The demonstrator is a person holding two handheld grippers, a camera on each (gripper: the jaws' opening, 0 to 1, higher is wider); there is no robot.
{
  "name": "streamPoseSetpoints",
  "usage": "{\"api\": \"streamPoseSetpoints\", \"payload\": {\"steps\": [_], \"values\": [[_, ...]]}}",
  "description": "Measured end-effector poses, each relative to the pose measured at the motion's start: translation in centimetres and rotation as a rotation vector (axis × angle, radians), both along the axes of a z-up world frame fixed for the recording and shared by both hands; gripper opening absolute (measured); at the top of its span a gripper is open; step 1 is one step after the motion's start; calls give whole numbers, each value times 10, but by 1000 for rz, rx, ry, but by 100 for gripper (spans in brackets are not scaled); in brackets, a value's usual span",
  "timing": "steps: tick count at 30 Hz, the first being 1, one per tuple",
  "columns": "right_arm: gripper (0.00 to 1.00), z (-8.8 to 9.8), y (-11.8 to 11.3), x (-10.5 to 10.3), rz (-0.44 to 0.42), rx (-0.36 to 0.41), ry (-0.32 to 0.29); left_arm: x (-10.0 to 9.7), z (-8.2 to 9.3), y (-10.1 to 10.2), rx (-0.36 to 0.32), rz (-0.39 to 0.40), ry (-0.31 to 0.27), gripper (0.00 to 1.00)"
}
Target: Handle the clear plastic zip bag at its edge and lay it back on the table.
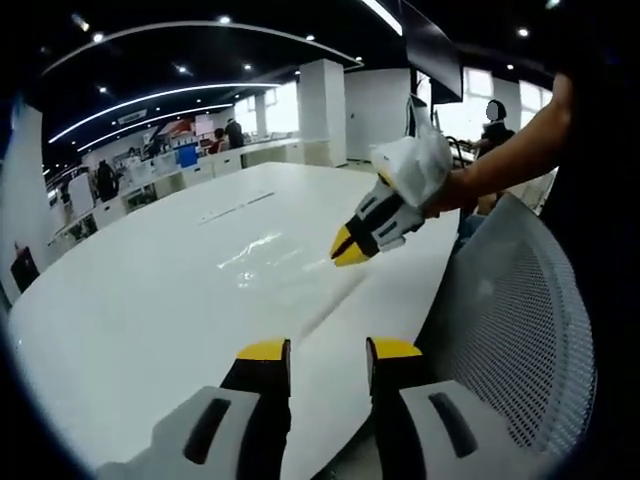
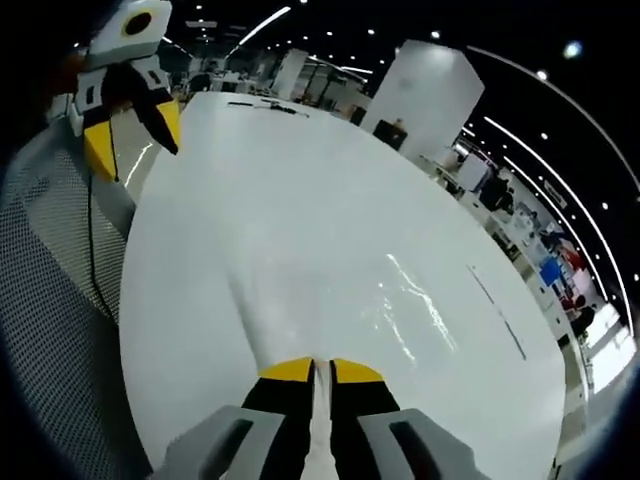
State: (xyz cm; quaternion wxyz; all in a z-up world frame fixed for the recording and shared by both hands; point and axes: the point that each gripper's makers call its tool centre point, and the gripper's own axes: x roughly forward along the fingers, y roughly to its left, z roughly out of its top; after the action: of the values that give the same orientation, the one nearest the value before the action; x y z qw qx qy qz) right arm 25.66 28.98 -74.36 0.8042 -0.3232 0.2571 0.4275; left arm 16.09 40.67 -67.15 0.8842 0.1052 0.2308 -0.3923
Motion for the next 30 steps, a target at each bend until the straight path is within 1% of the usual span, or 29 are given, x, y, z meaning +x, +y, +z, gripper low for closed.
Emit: {"api": "streamPoseSetpoints", "payload": {"steps": [2, 3, 7, 8, 10, 11, 16, 22, 25, 27, 30], "values": [[3, 0, -1, -1, -6, 10, 2, -1, -1, -3, -15, 3, 7, 27], [4, 0, -1, -2, -13, 17, 12, -2, -2, -4, -33, 7, 20, 26], [8, 1, -2, -6, -36, 65, 49, -4, -7, -7, -33, -3, 28, 27], [9, 1, -2, -6, -44, 79, 59, -5, -8, -7, -32, -6, 31, 27], [13, 7, -2, -7, -70, 129, 83, -5, -9, -6, -35, -6, 34, 27], [15, 7, -2, -3, -76, 144, 87, -4, -8, -6, -40, -4, 34, 27], [23, 12, -4, -2, -97, 179, 92, -2, -8, -3, -48, 7, 30, 28], [31, 19, -8, -8, -108, 208, 85, -1, -10, -1, -40, 3, 29, 28], [34, 24, -11, -11, -124, 217, 83, 0, -8, -1, -39, 4, 26, 29], [36, 29, -13, -14, -133, 237, 78, 1, -7, -1, -39, 4, 22, 29], [39, 34, -19, -15, -145, 243, 72, 3, -5, 1, -39, 6, 16, 30]]}}
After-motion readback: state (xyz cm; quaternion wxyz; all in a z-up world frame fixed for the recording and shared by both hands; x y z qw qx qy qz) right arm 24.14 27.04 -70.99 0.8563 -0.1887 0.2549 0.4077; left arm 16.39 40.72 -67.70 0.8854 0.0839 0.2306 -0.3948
